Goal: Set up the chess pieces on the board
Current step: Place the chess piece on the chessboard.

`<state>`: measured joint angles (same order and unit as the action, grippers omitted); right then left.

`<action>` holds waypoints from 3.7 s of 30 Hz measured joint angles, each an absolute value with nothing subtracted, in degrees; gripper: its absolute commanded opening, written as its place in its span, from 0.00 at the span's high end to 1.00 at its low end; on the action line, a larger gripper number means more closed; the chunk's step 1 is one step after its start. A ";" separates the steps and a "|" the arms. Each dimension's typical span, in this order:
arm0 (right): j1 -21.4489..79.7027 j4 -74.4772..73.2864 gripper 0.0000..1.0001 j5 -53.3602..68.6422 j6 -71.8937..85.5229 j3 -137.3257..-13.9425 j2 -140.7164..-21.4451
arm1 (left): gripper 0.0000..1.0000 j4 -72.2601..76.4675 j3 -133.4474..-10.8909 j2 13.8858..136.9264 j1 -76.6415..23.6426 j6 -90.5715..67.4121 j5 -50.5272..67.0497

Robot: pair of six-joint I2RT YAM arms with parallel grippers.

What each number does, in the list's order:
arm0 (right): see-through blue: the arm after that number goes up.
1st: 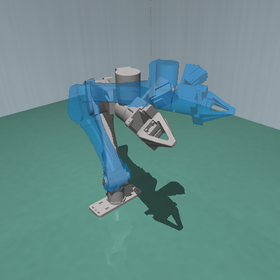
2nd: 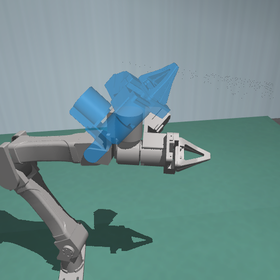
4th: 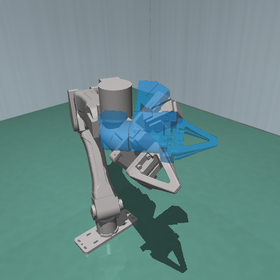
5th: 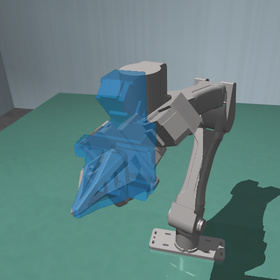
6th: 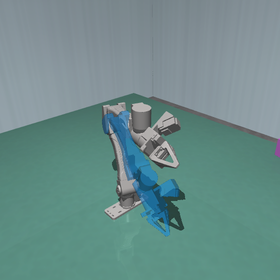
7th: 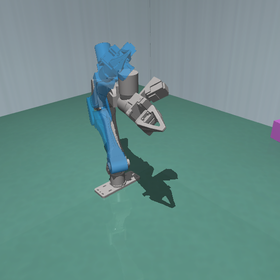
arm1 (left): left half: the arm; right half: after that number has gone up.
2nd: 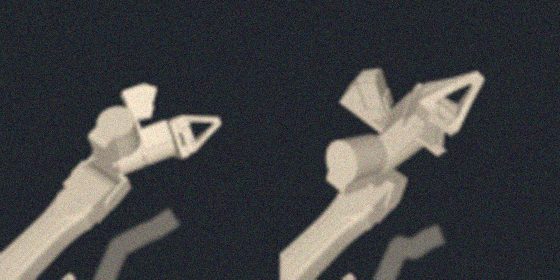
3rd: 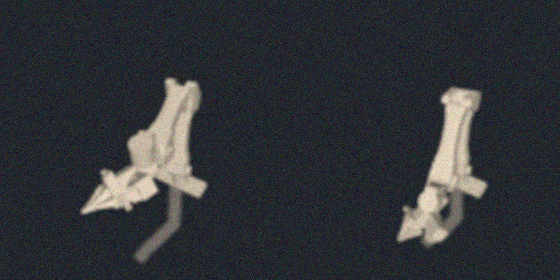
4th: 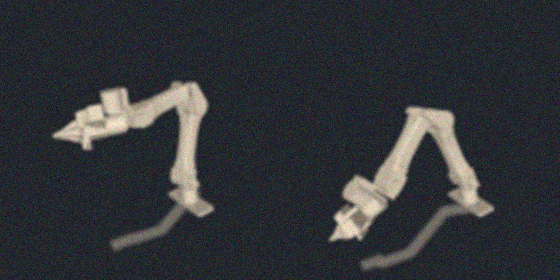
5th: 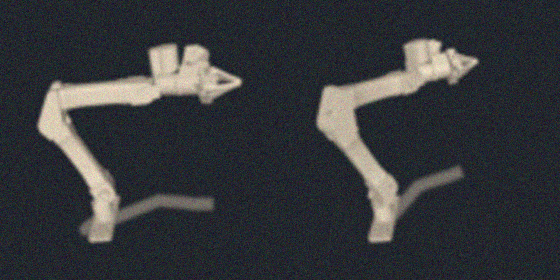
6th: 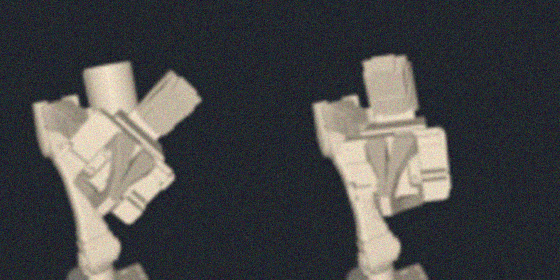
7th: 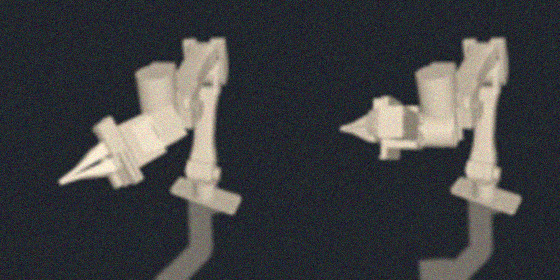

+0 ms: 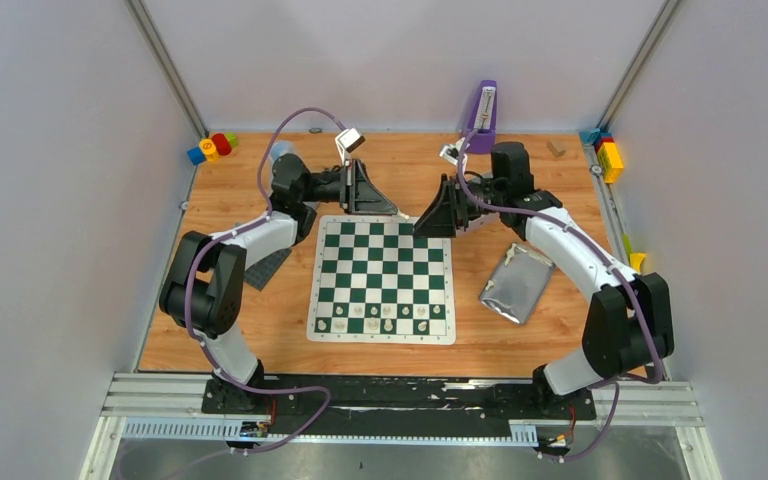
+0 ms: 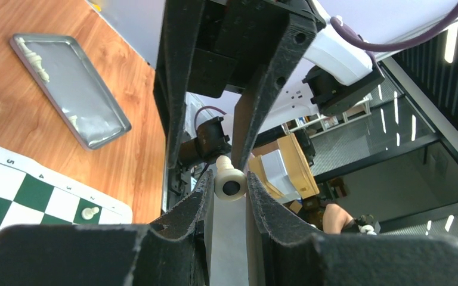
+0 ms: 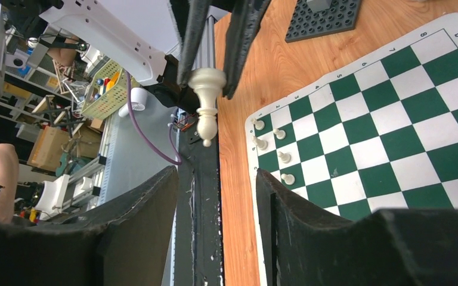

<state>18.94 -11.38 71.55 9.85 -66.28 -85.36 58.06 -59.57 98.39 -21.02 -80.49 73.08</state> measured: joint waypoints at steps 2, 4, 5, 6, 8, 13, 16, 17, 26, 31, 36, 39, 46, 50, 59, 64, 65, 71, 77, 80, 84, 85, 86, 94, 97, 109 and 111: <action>18.94 -11.27 0.49 71.75 10.46 -66.83 -86.48 | 1.00 59.29 -59.37 98.39 -21.02 -80.84 72.97; 18.94 -11.20 0.50 72.14 11.00 -67.51 -87.50 | 1.00 59.77 -59.02 98.39 -21.02 -80.90 72.90; 18.92 -11.18 0.50 72.16 11.31 -67.77 -87.79 | 1.00 59.86 -58.81 98.39 -21.02 -80.90 72.84; 18.94 -11.16 0.50 72.20 11.57 -68.03 -88.01 | 1.00 59.88 -58.61 98.39 -21.02 -80.88 72.79; 18.94 -11.03 0.52 72.27 11.94 -68.45 -88.09 | 1.00 59.83 -58.33 98.39 -21.02 -80.82 72.73; 18.94 -10.28 0.56 72.66 12.78 -70.41 -88.09 | 1.00 59.61 -58.08 98.39 -21.02 -80.51 72.44; 18.94 -9.76 0.57 72.95 13.13 -70.91 -88.09 | 0.99 59.46 -58.02 98.39 -21.02 -80.42 72.29; 18.94 -9.69 0.57 72.99 13.28 -70.91 -88.12 | 0.99 59.44 -58.02 98.39 -21.02 -80.42 72.16; 19.33 -9.50 0.59 73.01 13.72 -70.91 -89.52 | 1.00 59.46 -58.02 98.39 -21.02 -80.42 71.92; 19.59 -9.50 0.61 73.01 14.04 -71.02 -89.91 | 1.00 59.48 -58.02 98.39 -21.02 -80.42 71.92; 19.92 -9.47 0.65 73.08 14.52 -71.77 -90.00 | 1.00 59.51 -58.02 98.39 -21.02 -80.42 71.92; 20.14 -9.28 0.68 73.19 14.85 -72.18 -90.02 | 1.00 59.53 -58.02 98.39 -21.02 -80.42 71.92; 20.25 -9.10 0.73 73.49 15.00 -72.44 -90.08 | 1.00 59.64 -58.02 98.39 -21.02 -80.44 71.92; 20.36 -9.10 0.78 73.49 15.03 -72.44 -90.32 | 0.98 59.70 -58.02 98.39 -21.04 -80.42 71.94; 20.38 -9.13 0.92 73.21 15.07 -72.49 -90.70 | 0.92 59.72 -58.00 98.39 -21.04 -80.01 71.94; 19.99 -9.39 0.96 72.38 14.96 -72.49 -90.70 | 0.86 58.33 -57.32 98.08 -21.04 -77.47 71.72; 19.84 -9.56 0.97 72.23 14.92 -72.49 -90.70 | 0.85 57.65 -57.12 97.91 -21.04 -76.64 71.61; 19.66 -10.48 0.98 71.83 14.48 -72.49 -90.70 | 0.79 51.94 -56.62 96.12 -21.19 -71.24 71.46; 19.66 -10.70 0.98 71.20 13.47 -72.49 -90.70 | 0.78 45.15 -56.62 94.67 -21.52 -65.58 71.50; 19.66 -11.05 0.98 70.74 13.13 -72.49 -90.70 | 0.76 41.25 -56.69 94.19 -21.89 -62.57 71.50; 19.66 -12.10 1.00 70.28 12.03 -72.49 -90.65 | 0.71 36.84 -56.97 93.86 -22.17 -59.02 71.53; 19.66 -12.56 1.00 70.17 11.64 -72.49 -90.65 | 0.70 35.66 -57.25 93.80 -22.20 -58.15 71.64; 19.66 -13.02 1.00 70.00 11.27 -72.49 -90.56 | 0.68 34.39 -57.58 93.76 -22.24 -57.28 71.68; 19.46 -14.74 1.00 69.93 8.16 -72.49 -87.31 | 0.57 25.82 -59.00 93.45 -22.26 -51.66 71.70; 19.42 -15.94 1.00 69.91 6.72 -72.49 -85.60 | 0.55 23.42 -59.05 93.45 -22.26 -50.09 71.53; 19.42 -21.37 1.00 64.07 -2.79 -70.39 -83.44 | 0.52 10.76 -61.41 91.13 -21.58 -39.77 71.07; 19.42 -22.31 1.00 62.50 -4.89 -69.06 -82.43 | 0.51 3.90 -63.55 90.06 -21.30 -34.13 69.91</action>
<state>19.42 -22.31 62.50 -4.89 -69.06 -82.43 3.90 -63.55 90.06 -21.30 -34.13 69.91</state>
